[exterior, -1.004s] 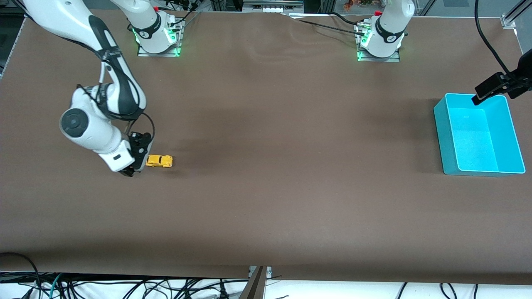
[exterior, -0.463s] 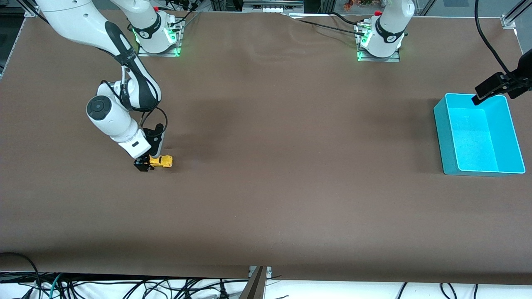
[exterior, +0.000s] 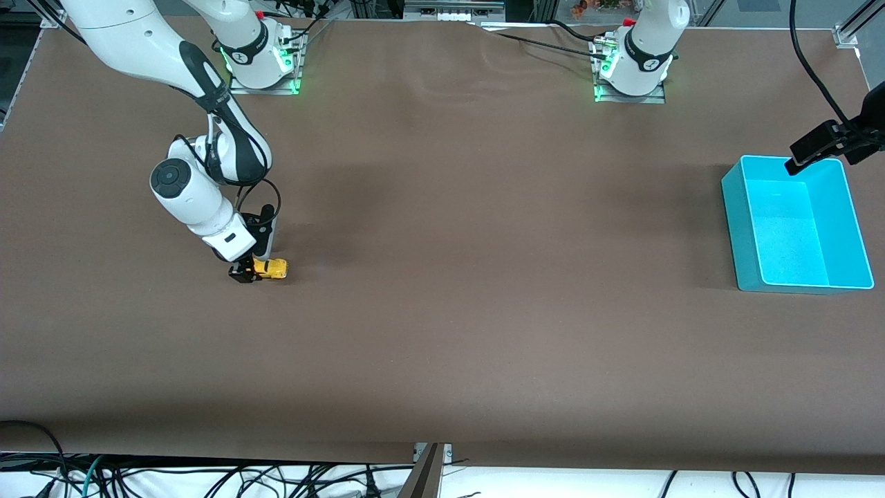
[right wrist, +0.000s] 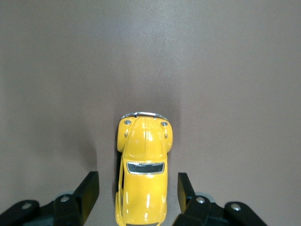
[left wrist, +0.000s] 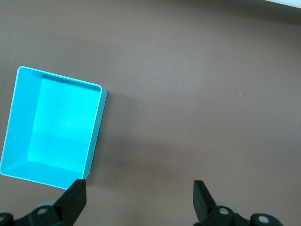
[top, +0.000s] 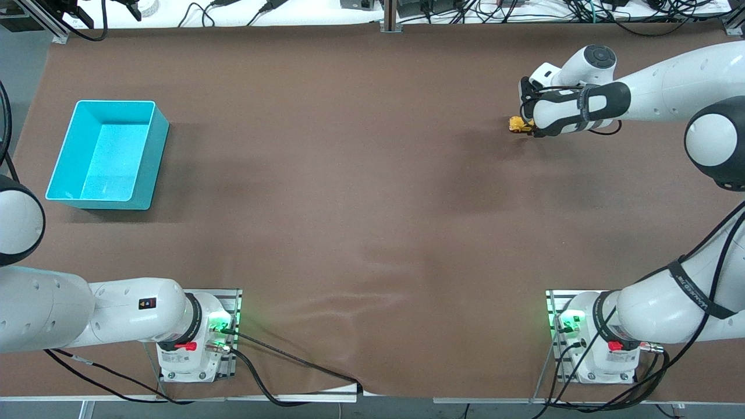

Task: Wind and store yellow beetle car
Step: 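Lower the right gripper and close it on the yellow car, then drag the held car backward along the table with the right gripper, then open the right gripper, releasing the car, and draw the arm back, then move the left gripper from the blue box toward the car, then lower the left gripper and grasp the yellow car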

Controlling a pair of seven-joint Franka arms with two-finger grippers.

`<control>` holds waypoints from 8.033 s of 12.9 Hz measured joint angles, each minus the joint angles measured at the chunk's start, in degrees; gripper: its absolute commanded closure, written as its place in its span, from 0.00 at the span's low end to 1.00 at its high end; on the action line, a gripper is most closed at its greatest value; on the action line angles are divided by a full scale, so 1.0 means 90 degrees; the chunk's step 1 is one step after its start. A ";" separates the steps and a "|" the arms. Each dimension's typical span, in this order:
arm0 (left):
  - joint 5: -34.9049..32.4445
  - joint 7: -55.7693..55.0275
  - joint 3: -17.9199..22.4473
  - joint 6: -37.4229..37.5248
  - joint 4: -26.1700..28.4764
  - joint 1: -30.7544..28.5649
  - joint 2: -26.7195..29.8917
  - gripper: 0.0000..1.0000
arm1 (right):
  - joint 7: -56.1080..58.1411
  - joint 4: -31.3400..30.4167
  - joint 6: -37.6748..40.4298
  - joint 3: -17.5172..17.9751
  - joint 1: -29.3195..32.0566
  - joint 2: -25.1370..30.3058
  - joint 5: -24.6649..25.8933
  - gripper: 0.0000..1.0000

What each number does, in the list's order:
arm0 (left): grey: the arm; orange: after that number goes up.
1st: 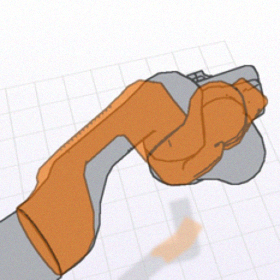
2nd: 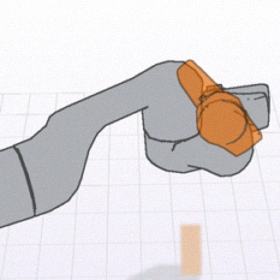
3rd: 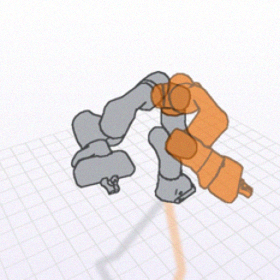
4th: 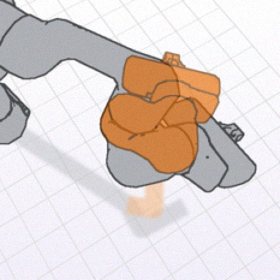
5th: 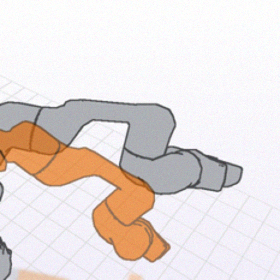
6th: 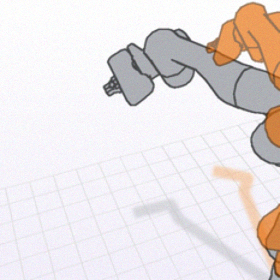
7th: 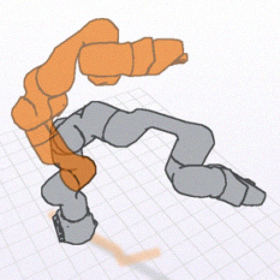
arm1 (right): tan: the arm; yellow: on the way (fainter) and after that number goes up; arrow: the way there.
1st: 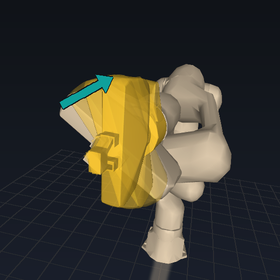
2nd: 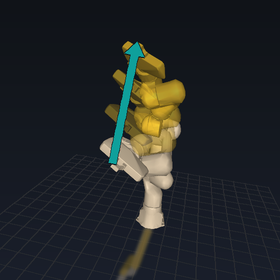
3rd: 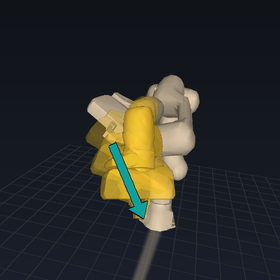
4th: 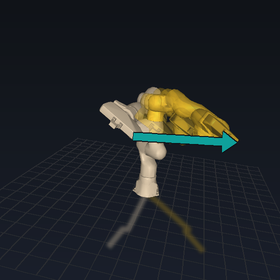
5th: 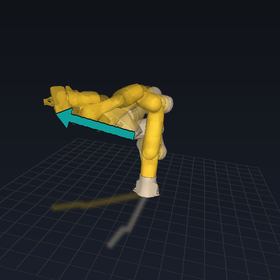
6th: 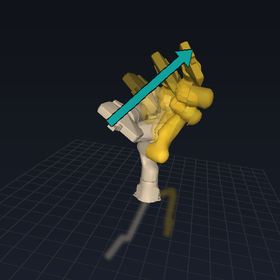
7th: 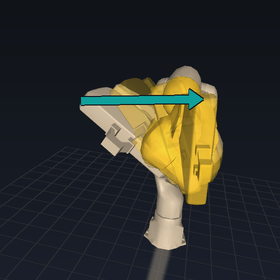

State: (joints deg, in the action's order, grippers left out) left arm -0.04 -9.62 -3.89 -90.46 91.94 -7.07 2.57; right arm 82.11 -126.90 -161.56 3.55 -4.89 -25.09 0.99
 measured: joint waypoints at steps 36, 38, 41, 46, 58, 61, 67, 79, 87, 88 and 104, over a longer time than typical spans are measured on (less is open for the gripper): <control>0.0000 0.0022 -0.0075 0.0001 -0.0103 -0.0074 0.0000 0.00 | 0.1848 0.0005 0.0028 0.0028 0.1548 -0.0001 -0.0008 0.64; 0.0001 0.0022 -0.0097 0.0001 -0.0152 -0.0064 0.0001 0.00 | 0.1864 0.0013 0.0038 0.0036 0.1557 -0.0004 -0.0008 0.00; 0.0001 0.0026 -0.0029 0.0009 -0.0172 -0.0086 -0.0070 0.00 | 0.1925 0.0469 0.0427 0.0235 0.1581 -0.0368 -0.0007 0.00; 0.0001 0.0026 -0.0010 0.0004 -0.0208 -0.0097 -0.0233 0.00 | 0.1704 0.2682 0.3091 0.0647 0.1580 -0.0440 -0.0115 0.00; 0.0001 0.0026 -0.0013 0.0004 -0.0235 -0.0096 -0.0241 0.00 | -0.2481 0.3896 0.5026 0.1061 0.1481 0.0313 -0.0123 0.00; 0.0001 0.0026 -0.0033 0.0004 -0.0236 -0.0093 -0.0250 0.00 | -0.4320 0.4275 0.5623 0.1097 0.1447 0.0344 -0.0125 0.00; 0.0000 0.0026 -0.0095 0.0003 -0.0297 -0.0059 -0.0278 0.00 | -0.7049 0.4722 0.6309 0.1296 0.1419 0.0547 -0.0125 0.00; 0.0001 -0.0561 0.0030 -0.0640 0.1174 -0.0818 -0.0620 0.00 | -0.8627 0.5051 0.6783 0.1269 0.1473 0.0805 -0.0106 0.00; 0.0012 -0.4147 -0.0179 -0.3244 0.3701 -0.0861 -0.0695 0.00 | -0.8664 0.4916 0.6902 0.1131 0.1451 0.1378 0.0271 0.00; 0.0015 -0.4919 -0.0285 -0.3483 0.3788 -0.0852 -0.0860 0.00 | -0.8837 0.4757 0.6966 0.1130 0.1450 0.1499 0.0272 0.00; -0.2026 -1.2968 -0.0876 -0.5747 0.4369 -0.0081 -0.2623 0.00 | -0.9135 0.3883 0.7368 -0.0254 0.0518 0.2297 0.0120 0.00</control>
State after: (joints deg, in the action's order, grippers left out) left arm -18.27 -126.33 -11.77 -142.19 131.26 -7.80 -21.05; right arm -0.11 -91.95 -95.25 1.26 -0.23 -4.42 2.07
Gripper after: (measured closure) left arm 0.004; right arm 0.000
